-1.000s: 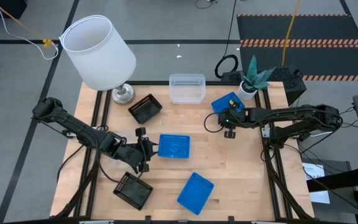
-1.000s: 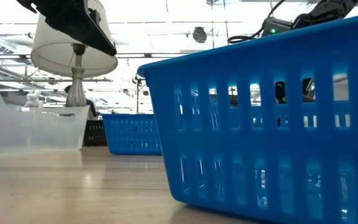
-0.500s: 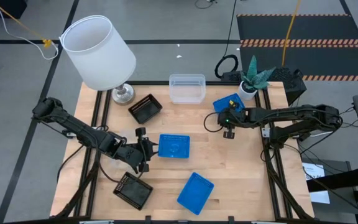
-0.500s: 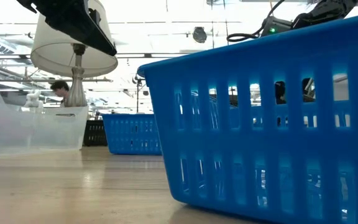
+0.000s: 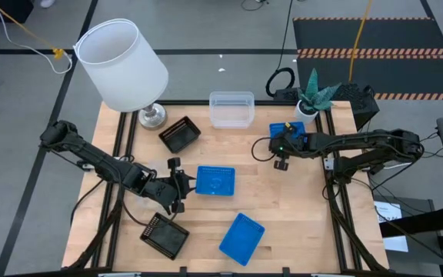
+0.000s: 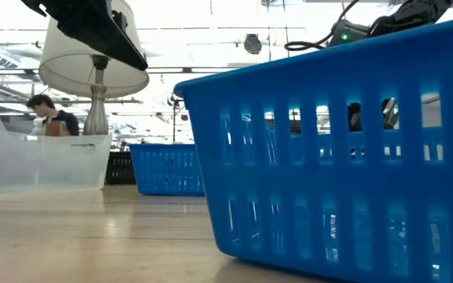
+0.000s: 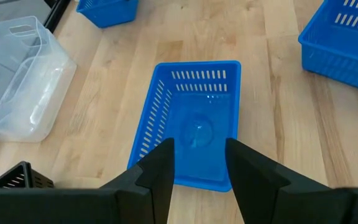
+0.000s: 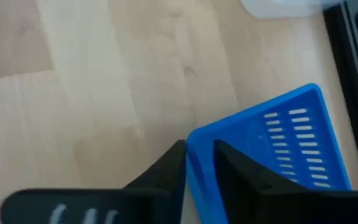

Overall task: Stack baskets by color
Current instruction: Stack the top right blue bin on the top left blue bin

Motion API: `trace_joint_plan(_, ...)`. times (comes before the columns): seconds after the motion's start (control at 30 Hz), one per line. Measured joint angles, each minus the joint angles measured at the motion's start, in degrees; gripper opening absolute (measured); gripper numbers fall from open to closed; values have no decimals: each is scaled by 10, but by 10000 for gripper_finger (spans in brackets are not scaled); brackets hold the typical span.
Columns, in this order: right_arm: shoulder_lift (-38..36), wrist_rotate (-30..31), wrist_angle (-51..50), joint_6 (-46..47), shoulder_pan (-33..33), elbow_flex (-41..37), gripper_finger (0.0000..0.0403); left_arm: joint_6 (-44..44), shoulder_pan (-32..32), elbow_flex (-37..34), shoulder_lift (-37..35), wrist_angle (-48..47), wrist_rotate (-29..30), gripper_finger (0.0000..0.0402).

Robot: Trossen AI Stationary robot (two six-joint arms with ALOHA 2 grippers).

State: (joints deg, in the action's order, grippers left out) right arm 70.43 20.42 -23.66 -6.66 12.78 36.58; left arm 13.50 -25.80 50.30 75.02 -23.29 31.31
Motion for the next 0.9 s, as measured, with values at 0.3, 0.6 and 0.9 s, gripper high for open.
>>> trace_joint_plan(0.3, 0, 8, -32, 0, 6, 2, 142, 0, 0, 0, 0, 0, 0, 145)
trace_joint_plan(0.6, 0, 18, -50, 14, 39, -17, 88, 1, 0, 0, 0, 0, 0, 145)
trace_joint_plan(0.9, 0, -54, -46, 57, 27, 30, 15, -2, 0, 0, 0, 0, 0, 145)
